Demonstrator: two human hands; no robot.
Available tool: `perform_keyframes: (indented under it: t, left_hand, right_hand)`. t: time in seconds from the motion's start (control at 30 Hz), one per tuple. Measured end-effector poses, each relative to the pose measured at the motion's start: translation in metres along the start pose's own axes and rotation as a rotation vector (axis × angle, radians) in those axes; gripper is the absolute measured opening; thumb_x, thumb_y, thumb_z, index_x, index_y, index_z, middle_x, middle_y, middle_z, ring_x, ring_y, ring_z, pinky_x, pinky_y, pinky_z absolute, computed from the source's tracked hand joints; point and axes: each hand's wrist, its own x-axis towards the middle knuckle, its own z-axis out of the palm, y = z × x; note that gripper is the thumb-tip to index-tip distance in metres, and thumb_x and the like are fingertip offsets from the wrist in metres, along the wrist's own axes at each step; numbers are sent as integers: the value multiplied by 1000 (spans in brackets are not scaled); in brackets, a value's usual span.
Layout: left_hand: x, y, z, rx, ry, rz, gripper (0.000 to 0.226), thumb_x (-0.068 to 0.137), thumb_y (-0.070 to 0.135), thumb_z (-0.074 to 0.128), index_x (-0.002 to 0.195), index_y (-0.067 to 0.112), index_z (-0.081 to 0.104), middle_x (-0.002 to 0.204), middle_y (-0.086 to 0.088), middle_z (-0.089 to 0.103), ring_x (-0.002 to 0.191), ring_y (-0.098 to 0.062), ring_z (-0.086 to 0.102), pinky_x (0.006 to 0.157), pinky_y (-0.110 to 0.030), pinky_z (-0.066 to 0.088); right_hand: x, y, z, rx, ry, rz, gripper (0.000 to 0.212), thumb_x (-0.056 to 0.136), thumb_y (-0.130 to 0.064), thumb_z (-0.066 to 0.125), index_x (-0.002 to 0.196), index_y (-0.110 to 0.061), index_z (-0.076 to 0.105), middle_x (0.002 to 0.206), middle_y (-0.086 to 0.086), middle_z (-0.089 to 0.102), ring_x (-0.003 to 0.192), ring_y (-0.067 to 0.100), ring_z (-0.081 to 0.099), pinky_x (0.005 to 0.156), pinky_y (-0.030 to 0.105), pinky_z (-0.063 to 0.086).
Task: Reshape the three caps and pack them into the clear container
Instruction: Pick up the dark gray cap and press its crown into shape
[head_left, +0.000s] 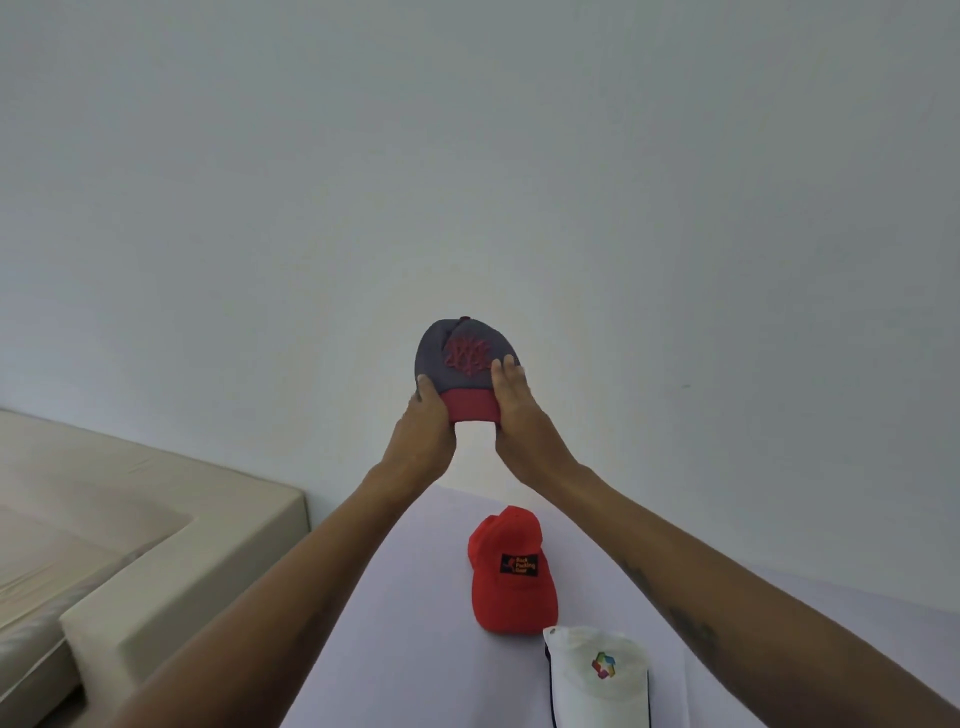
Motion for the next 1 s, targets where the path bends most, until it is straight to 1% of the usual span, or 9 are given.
perform_keyframes:
  t: [0.1,0.2,0.33,0.53,0.67,0.73,0.87,0.93,1.0]
  left_hand:
    - [2,17,2,148,-14,36,70,94,7,47,149,0,4,155,-29,11,143,-43,19,114,-49,28]
    - [0,36,3,74,-22,77,72,95,6,46,151,3,1,158,-25,-1,143,-42,22,113,-44,30]
    - [-8,36,7,-73,-10,40,61,99,10,33,152,7,3,160,-18,5,141,-35,31,111,-38,33]
    - [-10,10,2,160,-49,74,67,95,-3,35,151,5,0,159,-21,0,131,-42,41,104,-43,38]
    - [-6,13,0,350,-19,91,67,97,10,45,151,8,5,160,-17,2,147,-39,7,112,-58,22]
    - [-5,23,4,379,18,114,69,97,14,48,151,8,7,160,-16,4,148,-37,1,114,-58,17]
    - [-9,37,7,93,51,163,53,102,19,34,151,9,17,159,-13,18,147,-27,19,118,-41,26]
    - [-15,35,10,21,164,240,50,100,42,23,144,23,38,150,-5,42,137,-22,42,112,-41,38]
    - [-18,32,15,-45,231,234,53,96,54,22,138,32,45,143,1,50,130,-16,49,111,-37,39]
  right_hand:
    - [5,-5,0,-46,49,-65,68,87,14,44,148,-1,17,158,18,11,148,30,6,121,42,16]
    - [9,-16,0,96,127,-2,64,88,12,47,147,-1,25,157,17,20,148,29,13,120,44,18]
    - [2,-22,5,353,155,111,64,87,15,38,147,-4,27,156,14,24,146,26,21,118,44,24]
    - [5,-1,5,124,-47,24,71,90,9,43,151,-5,8,160,14,2,149,27,-1,121,42,11]
    - [2,1,2,62,10,-19,63,92,7,43,149,-3,17,158,16,14,148,29,7,120,42,20]
    - [2,-4,8,27,110,-55,62,91,4,52,147,-1,25,156,17,22,147,29,14,118,40,26]
    - [5,-10,17,-39,244,-6,53,94,-21,55,144,-11,39,151,8,39,140,19,35,115,35,32]
    - [-2,-21,13,279,295,47,48,93,-41,54,135,-18,51,138,4,55,128,16,52,110,38,40]
    - [-5,-30,13,368,297,83,39,95,-31,55,130,-15,56,133,7,59,124,18,56,108,38,42]
